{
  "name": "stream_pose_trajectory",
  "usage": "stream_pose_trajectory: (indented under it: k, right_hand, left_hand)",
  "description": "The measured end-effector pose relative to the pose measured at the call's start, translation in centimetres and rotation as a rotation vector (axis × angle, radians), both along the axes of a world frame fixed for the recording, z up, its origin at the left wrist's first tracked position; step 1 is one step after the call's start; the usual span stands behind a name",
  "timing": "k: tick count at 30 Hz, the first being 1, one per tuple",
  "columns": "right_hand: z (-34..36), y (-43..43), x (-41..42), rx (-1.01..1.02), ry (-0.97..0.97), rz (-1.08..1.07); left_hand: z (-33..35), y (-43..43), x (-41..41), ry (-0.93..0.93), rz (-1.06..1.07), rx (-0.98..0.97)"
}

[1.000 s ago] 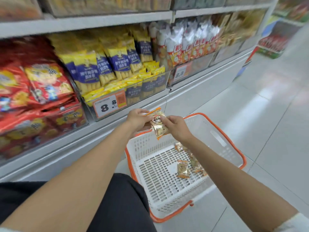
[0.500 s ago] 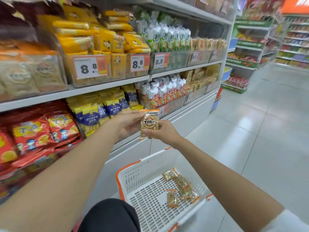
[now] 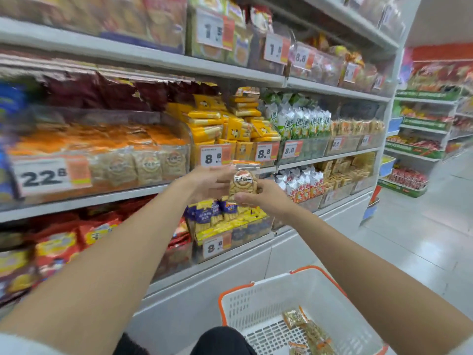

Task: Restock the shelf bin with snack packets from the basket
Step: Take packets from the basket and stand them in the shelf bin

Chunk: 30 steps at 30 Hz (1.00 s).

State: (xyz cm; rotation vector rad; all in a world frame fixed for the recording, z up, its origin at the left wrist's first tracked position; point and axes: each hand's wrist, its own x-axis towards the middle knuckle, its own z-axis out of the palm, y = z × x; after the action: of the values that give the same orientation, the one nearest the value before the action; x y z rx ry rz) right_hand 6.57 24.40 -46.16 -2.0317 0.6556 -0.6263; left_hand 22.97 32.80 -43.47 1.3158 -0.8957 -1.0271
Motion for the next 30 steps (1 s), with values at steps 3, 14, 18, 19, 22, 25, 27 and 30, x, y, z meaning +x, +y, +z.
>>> stream_pose_trajectory:
  k: [3, 14, 18, 19, 22, 25, 27, 30]
  right_hand:
    - [1.8, 1.5, 3.2, -0.006, -0.053, 0.064]
    - [6.4, 4.8, 18.6, -0.026, -0.212, 0.144]
    - [7.9, 5.8, 25.3, 0.056, -0.266, 0.207]
    - [8.2, 6.2, 27.1, 0.052, -0.258, 0.217]
    - [9.2, 6.8, 32.5, 0.007, -0.219, 0.242]
    - [10.1, 6.7, 37.4, -0.082, -0.2, 0.235]
    - [10.5, 6.3, 40.8, -0.13, -0.18, 0.236]
    - [11.0, 5.6, 45.5, -0.208, -0.124, 0.238]
  left_hand:
    - [1.6, 3.0, 3.2, -0.131, -0.008, -0.002]
    - [8.1, 9.4, 15.4, -0.377, 0.28, -0.052]
    - [10.5, 10.7, 20.6, -0.676, 0.409, 0.017]
    - [10.9, 11.1, 22.0, -0.76, 0.446, 0.046]
    - [11.7, 11.9, 26.5, -0.878, 0.534, 0.096]
    - [12.6, 11.9, 30.6, -1.008, 0.605, 0.167]
    - [13.0, 11.6, 33.3, -1.101, 0.683, 0.265]
    - [13.3, 11.2, 37.0, -1.154, 0.721, 0.308]
